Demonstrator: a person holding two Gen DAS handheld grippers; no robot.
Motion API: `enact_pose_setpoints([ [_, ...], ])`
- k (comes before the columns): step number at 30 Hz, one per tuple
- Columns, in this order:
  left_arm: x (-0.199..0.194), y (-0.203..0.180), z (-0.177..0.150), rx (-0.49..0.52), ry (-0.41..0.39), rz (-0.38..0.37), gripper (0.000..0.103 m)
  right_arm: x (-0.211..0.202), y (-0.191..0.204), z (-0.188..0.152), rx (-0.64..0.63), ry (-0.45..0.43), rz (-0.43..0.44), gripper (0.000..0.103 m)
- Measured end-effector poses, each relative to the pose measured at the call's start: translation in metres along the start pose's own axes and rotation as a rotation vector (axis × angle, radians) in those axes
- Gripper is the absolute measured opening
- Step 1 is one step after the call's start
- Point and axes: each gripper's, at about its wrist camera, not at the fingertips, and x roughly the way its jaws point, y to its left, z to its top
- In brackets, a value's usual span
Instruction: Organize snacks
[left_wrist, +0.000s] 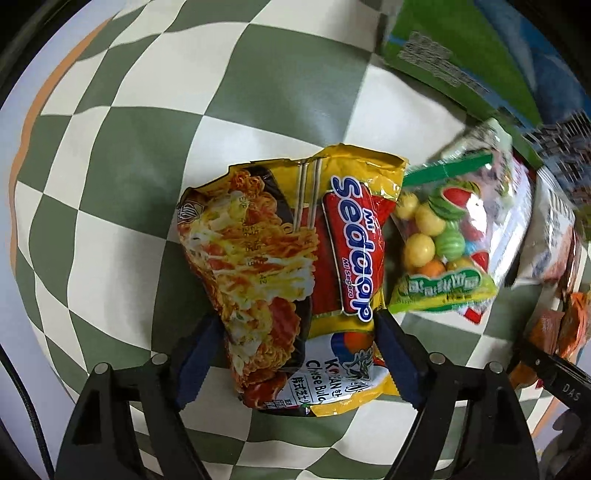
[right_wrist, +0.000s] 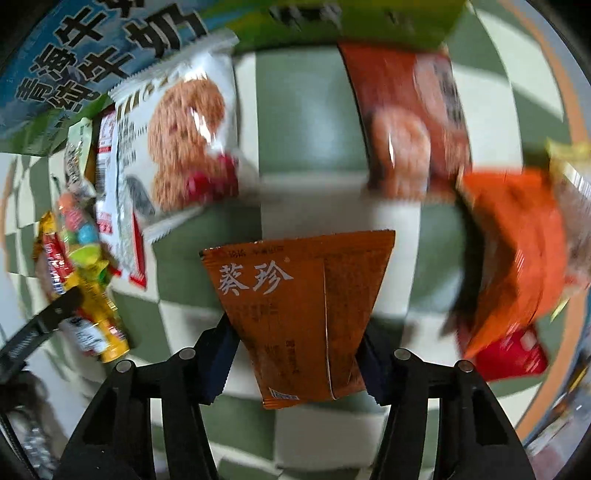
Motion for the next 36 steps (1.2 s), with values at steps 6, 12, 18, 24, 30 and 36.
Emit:
enact_pose_setpoints([
  [6,0.000,-0.002,-0.005,0.049,0.009,0.014,0.081,0.014,-0.017,-0.033,0.029,0.082,0.083,0.060],
  [12,0.020,-0.001,-0.009,0.047,0.056,0.000,0.092,0.017,-0.018,-0.044,-0.020,0.069,0.039,0.080],
  [18,0.034,-0.001,-0.008,0.012,0.059,-0.008,0.093,0.021,-0.001,-0.058,-0.029,0.055,0.020,0.080],
  [24,0.023,-0.026,-0.014,0.032,0.013,0.019,0.083,0.001,0.023,-0.068,0.019,0.017,0.026,0.080],
  [30,0.011,-0.060,-0.035,0.162,-0.006,0.085,0.081,0.008,0.021,-0.069,0.017,0.024,-0.007,0.080],
  [36,0.013,-0.093,-0.048,0.252,-0.012,0.129,0.081,0.012,0.024,-0.080,-0.025,-0.003,-0.081,0.064],
])
